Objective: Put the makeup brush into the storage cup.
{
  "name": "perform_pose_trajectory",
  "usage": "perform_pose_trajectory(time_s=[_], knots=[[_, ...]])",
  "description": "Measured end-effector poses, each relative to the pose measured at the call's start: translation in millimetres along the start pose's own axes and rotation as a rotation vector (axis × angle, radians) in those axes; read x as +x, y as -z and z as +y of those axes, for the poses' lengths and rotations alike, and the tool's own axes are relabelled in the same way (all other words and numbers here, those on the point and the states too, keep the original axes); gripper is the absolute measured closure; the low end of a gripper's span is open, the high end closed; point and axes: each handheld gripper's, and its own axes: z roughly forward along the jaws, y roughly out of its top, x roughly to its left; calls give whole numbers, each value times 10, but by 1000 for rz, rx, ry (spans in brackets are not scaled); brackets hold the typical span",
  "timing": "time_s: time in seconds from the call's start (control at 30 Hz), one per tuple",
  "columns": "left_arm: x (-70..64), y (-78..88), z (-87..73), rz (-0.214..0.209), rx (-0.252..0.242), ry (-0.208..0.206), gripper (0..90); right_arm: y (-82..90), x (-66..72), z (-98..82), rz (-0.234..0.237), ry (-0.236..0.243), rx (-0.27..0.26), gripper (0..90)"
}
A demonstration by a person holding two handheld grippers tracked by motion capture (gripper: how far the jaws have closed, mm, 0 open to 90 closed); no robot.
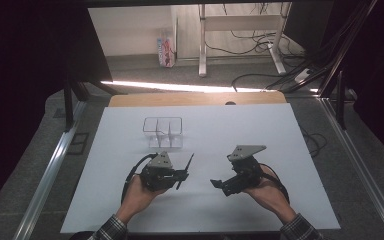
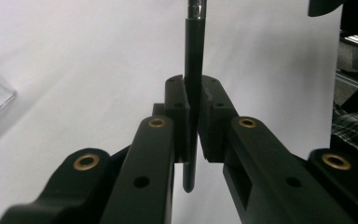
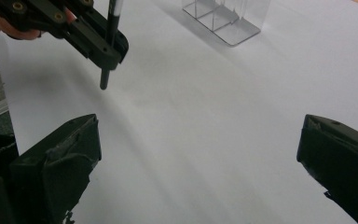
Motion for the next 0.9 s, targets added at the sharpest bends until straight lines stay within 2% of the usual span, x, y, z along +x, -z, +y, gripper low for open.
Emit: perform_pose_trajectory(time_s=[0.37, 0.6, 0.9], knots=[[118, 113, -68, 37, -16, 35, 837, 98, -27, -140, -55, -7, 25, 0], [164, 166, -94, 55, -27, 58, 836, 171, -48, -214, -85, -15, 18, 0], [243, 252, -140, 92, -43, 87, 837, 256, -95, -342, -166, -16, 17, 0]])
